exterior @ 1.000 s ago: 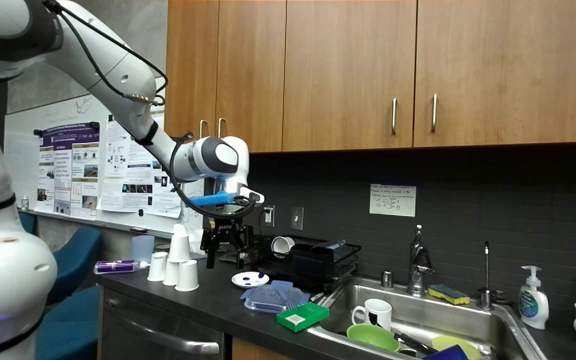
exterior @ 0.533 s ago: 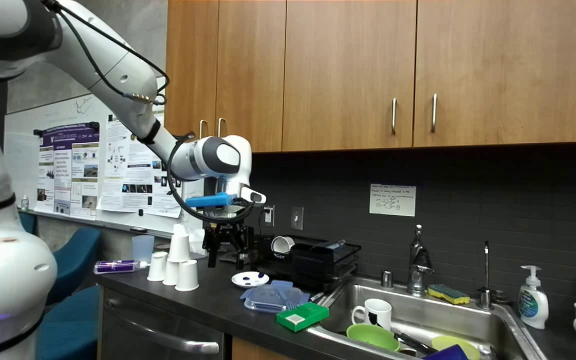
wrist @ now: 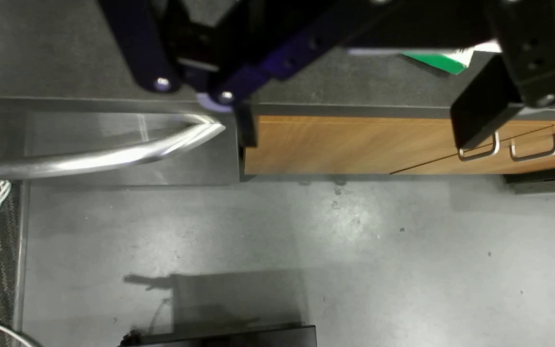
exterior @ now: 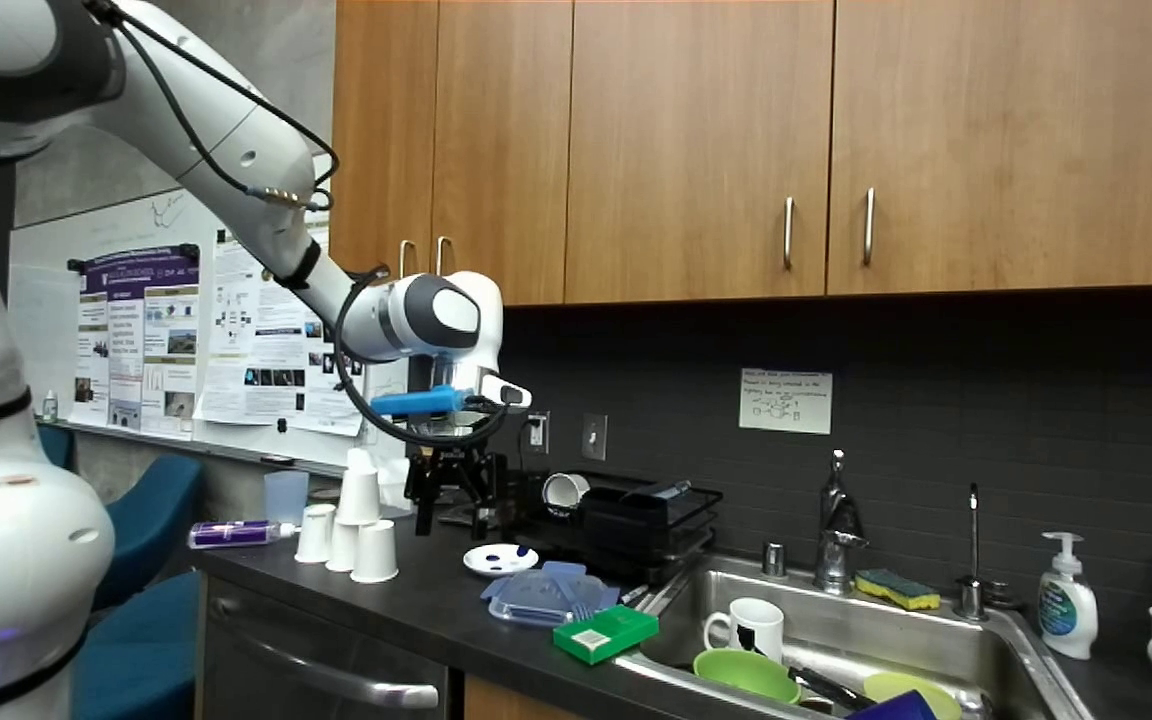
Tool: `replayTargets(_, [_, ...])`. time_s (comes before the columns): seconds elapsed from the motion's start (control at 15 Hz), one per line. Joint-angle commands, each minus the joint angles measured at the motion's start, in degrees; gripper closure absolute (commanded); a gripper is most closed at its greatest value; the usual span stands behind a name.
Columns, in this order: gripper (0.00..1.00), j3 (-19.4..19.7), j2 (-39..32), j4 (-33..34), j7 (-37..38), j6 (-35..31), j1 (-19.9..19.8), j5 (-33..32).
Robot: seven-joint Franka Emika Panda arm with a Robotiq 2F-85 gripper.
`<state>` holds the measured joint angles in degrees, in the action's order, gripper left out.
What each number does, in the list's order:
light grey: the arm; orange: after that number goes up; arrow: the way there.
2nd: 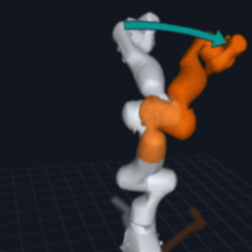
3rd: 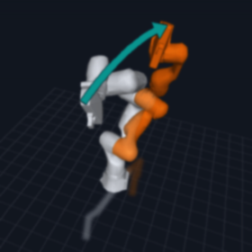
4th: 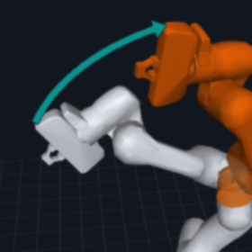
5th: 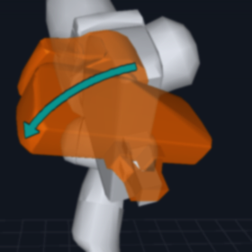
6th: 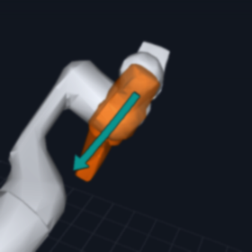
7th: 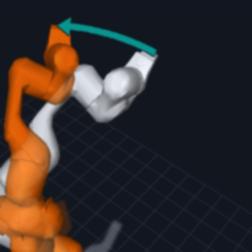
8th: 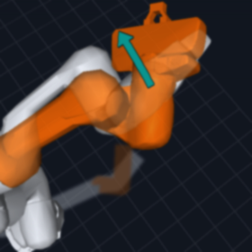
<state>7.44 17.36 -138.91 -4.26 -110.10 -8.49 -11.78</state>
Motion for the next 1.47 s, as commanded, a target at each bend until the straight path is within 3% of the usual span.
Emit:
replayTargets(0.0, [0.0, 0.12, 0.22, 0.55, 1.14, 1.28, -0.05, 0.47])
replayTargets(0.53, [0.0, 1.27, -0.29, 6.46, 2.55, 11.48, -0.23, 4.35])
replayTargets(1.4, [0.0, -9.05, 2.25, 7.61, 17.51, 17.13, 4.41, 0.2])
